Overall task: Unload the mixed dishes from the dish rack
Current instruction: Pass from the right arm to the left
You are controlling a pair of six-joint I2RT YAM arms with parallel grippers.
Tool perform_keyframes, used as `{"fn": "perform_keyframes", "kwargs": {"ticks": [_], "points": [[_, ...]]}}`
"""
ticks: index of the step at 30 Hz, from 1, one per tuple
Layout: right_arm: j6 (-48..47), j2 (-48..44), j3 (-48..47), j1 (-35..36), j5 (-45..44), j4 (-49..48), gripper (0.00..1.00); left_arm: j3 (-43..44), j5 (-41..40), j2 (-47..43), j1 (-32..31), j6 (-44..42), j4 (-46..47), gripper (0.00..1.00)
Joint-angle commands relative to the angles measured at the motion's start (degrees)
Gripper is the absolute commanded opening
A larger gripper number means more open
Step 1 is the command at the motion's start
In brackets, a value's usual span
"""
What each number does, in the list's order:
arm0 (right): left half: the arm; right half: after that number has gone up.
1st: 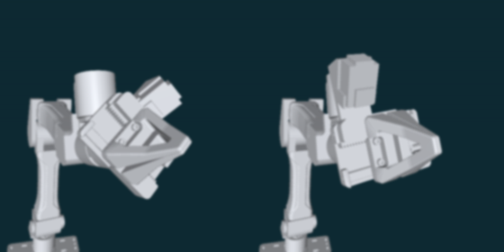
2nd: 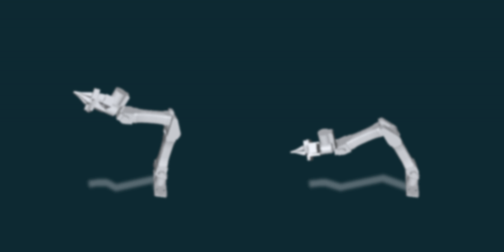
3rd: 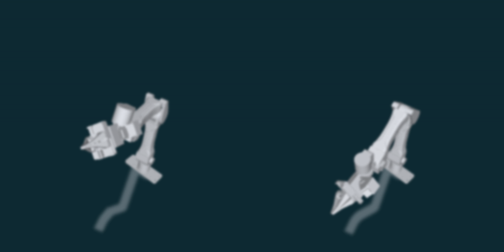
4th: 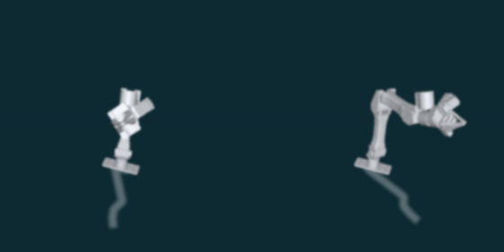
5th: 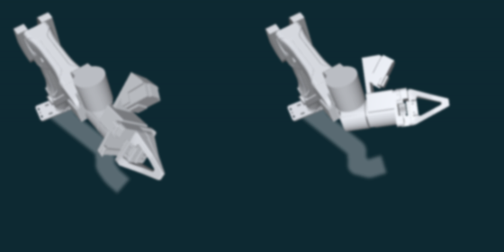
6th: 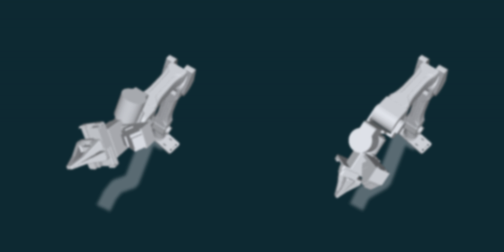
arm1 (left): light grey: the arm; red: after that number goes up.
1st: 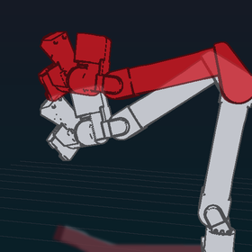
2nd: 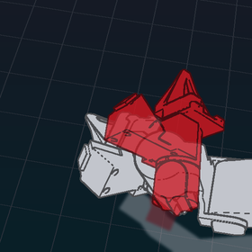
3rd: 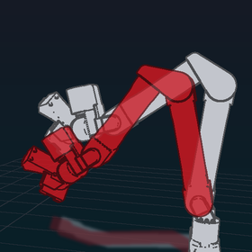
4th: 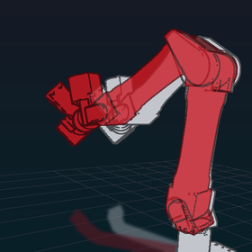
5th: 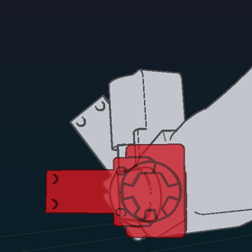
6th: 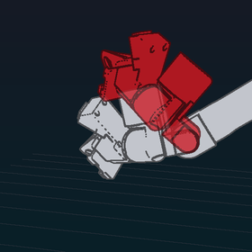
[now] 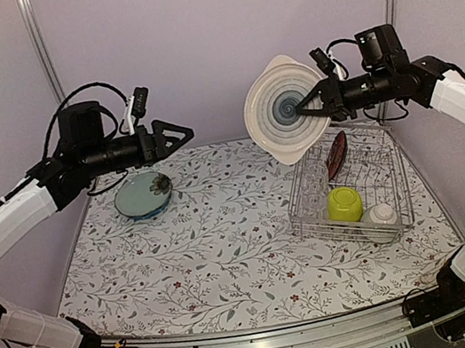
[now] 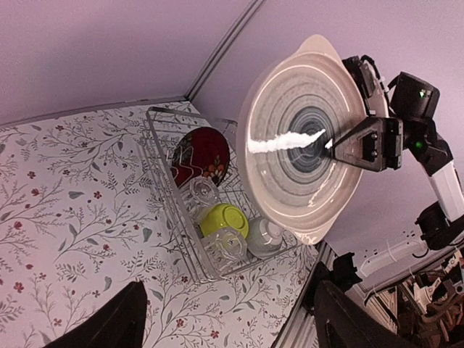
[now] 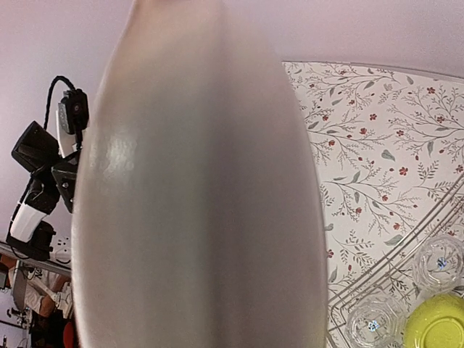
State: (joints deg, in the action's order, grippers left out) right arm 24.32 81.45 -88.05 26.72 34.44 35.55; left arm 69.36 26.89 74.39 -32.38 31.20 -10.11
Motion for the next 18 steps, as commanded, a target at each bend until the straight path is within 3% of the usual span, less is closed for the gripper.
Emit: {"fn": "perform_keyframes", "kwargs": {"ticks": [1,8,18], "points": [[1.0,-3.4,-0.4,1.8,8.7,-15.0,0.0,4.1,6.5,3.9,-4.1,-0.4,1.9,0.8],[0.6,-2.2,-0.5,4.6,13.9,-17.3,0.0,6.8,13.7,7.9,-7.0,1.0,4.5,0.79],[2.4,-0.9,-0.9,7.6,21.1,-21.7,0.0,7.9,18.0,9.1,-8.5,3.8,9.1,0.55]]}}
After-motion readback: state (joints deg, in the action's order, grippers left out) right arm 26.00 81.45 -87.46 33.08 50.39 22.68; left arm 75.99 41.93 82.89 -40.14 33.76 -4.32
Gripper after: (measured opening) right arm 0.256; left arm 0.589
